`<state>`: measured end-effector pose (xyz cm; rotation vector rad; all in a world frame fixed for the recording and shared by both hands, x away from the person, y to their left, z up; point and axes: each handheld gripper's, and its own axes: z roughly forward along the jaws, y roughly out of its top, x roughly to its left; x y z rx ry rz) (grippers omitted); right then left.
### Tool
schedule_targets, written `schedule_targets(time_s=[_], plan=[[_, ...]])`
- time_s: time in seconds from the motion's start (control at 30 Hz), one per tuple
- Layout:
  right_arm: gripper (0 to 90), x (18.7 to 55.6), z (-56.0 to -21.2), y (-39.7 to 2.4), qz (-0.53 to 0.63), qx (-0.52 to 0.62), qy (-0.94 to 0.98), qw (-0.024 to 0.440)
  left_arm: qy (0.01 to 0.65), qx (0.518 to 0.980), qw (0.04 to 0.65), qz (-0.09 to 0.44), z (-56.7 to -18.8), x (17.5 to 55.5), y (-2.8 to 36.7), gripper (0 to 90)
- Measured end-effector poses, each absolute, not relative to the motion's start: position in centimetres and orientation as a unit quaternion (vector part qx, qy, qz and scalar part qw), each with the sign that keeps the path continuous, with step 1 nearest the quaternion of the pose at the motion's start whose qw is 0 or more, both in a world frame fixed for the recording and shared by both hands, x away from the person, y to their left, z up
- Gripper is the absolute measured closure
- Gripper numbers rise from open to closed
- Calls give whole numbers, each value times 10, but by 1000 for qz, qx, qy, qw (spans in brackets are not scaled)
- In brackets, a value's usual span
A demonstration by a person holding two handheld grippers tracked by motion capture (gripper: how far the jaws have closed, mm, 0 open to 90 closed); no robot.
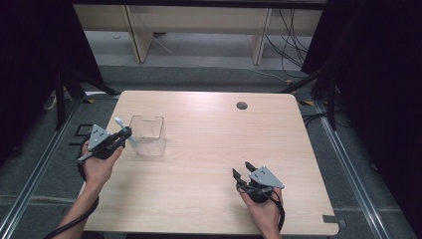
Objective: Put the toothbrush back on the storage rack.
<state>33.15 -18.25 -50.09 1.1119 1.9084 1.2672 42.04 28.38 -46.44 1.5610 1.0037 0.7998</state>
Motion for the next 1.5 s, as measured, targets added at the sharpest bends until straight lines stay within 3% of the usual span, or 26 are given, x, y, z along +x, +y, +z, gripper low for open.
schedule_targets(time_s=[0.83, 1.23, 1.5], plan=[[468, 333, -501, -184, 475, 406, 722, 297, 429, 658, 518, 339, -466, 419, 286, 758], [466, 335, -501, -185, 476, 402, 717, 312, 442, 645, 528, 332, -465, 416, 289, 560], [465, 333, -501, -184, 478, 412, 716, 297, 445, 641, 528, 335, -463, 411, 289, 415]])
